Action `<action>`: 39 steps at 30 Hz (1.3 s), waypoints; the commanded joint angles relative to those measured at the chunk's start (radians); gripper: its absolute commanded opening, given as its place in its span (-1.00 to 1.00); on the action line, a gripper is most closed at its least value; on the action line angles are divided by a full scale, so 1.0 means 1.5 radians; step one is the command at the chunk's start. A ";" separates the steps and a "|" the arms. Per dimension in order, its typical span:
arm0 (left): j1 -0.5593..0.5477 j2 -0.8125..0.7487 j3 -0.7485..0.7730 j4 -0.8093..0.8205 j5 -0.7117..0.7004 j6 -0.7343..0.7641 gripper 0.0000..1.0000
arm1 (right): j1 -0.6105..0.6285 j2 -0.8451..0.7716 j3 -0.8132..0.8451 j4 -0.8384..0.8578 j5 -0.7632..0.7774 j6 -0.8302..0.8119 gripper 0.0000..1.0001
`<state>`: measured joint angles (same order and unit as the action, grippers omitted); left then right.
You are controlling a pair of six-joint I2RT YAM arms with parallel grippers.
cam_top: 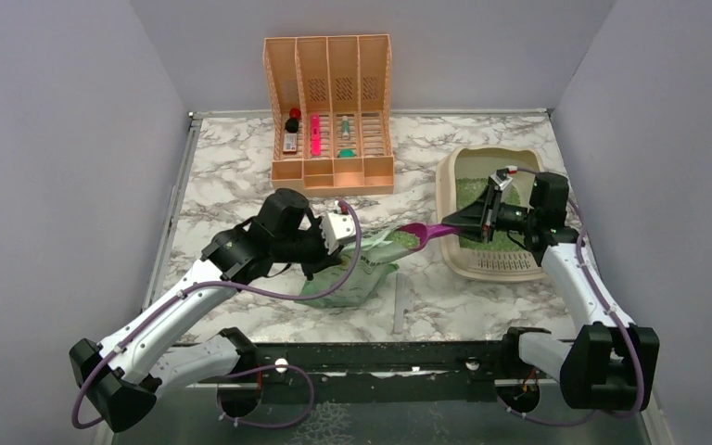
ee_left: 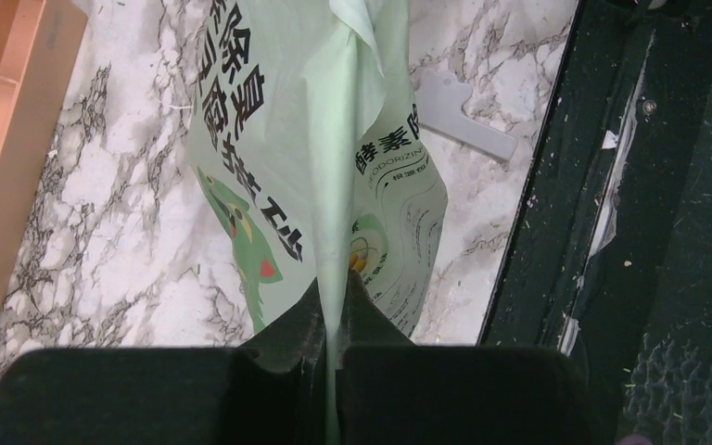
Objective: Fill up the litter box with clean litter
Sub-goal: 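Scoop the cat litter from the cat litter bag.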
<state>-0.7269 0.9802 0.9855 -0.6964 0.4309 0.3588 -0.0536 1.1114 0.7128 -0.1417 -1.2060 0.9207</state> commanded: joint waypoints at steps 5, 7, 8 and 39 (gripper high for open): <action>-0.001 0.000 0.027 0.066 0.042 0.000 -1.00 | -0.006 0.003 0.056 -0.108 -0.017 -0.082 -0.99; -0.001 -0.004 0.028 0.066 0.041 -0.001 -1.00 | -0.008 0.005 0.041 -0.062 -0.023 -0.039 -0.99; -0.001 -0.007 0.026 0.066 0.041 0.000 -1.00 | -0.008 0.000 0.022 0.007 -0.036 0.016 -0.99; -0.001 -0.023 -0.003 0.116 0.046 -0.018 -1.00 | -0.015 -0.007 0.014 -0.007 -0.045 0.026 -0.99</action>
<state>-0.7269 0.9836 0.9829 -0.6857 0.4458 0.3477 -0.0723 1.1191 0.7162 -0.1585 -1.2388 0.9451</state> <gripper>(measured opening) 0.017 0.315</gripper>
